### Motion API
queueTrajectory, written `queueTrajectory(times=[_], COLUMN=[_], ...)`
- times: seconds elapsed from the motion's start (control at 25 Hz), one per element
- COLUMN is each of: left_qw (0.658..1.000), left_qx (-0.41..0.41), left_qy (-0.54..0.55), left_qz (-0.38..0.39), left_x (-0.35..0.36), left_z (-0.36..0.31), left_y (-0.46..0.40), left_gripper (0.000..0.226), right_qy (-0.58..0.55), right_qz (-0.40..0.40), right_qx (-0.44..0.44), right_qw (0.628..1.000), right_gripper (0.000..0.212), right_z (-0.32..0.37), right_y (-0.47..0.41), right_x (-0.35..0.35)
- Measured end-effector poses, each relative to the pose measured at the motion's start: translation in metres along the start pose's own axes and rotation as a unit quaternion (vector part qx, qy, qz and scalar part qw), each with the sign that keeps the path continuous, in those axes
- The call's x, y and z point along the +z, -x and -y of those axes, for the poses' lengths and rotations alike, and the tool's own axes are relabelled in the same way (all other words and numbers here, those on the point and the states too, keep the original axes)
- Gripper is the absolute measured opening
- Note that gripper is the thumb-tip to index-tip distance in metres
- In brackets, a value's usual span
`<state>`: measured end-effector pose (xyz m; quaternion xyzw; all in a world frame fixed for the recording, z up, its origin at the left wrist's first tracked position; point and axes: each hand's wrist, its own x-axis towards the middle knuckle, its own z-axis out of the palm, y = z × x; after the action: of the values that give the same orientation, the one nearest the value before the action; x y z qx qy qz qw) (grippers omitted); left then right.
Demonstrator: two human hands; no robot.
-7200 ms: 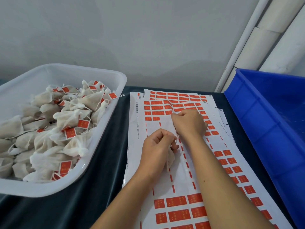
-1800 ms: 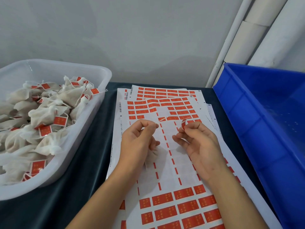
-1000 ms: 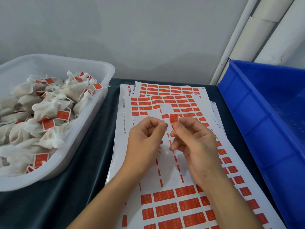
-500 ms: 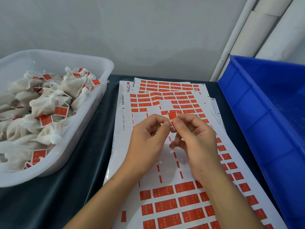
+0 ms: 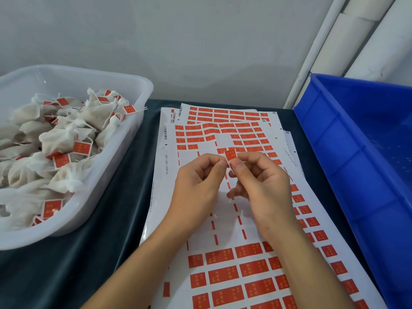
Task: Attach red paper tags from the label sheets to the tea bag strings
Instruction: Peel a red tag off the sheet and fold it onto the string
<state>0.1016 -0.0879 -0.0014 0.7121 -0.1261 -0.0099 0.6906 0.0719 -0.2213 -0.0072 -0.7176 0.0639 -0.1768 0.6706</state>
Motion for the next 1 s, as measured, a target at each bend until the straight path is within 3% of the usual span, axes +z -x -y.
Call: queueTrajectory(times=[0.28,0.6,0.8,1.0], left_qw=[1.0,0.999,0.999,0.999], left_qx=[0.003,0.015,0.021,-0.019], left_qy=[-0.017,-0.026,-0.017,-0.009], left_qz=[-0.01,-0.014,-0.027,-0.049], left_x=[0.0006,0.0015,0.0007,0.001], left_z=[0.001,0.0033,0.003,0.0027], left_y=[0.0002,0.0012,0.0004,-0.0009], left_gripper=[0.023,0.019,0.02,0.023], right_qy=[0.084,0.133,0.111,0.036], right_qz=[-0.009,-0.022,-0.006,0.008], right_qx=[-0.068,-0.088,-0.071,-0.01], right_qw=[0.994,0.987,0.991,0.999], right_gripper=[0.009,0.014,0.031,0.022], right_z=[0.002,0.0003,0.002,0.0046], right_y=[0.0004,0.0003,0.0034,-0.0011], right_x=[0.0012,0.0001,0.0005,-0.0064])
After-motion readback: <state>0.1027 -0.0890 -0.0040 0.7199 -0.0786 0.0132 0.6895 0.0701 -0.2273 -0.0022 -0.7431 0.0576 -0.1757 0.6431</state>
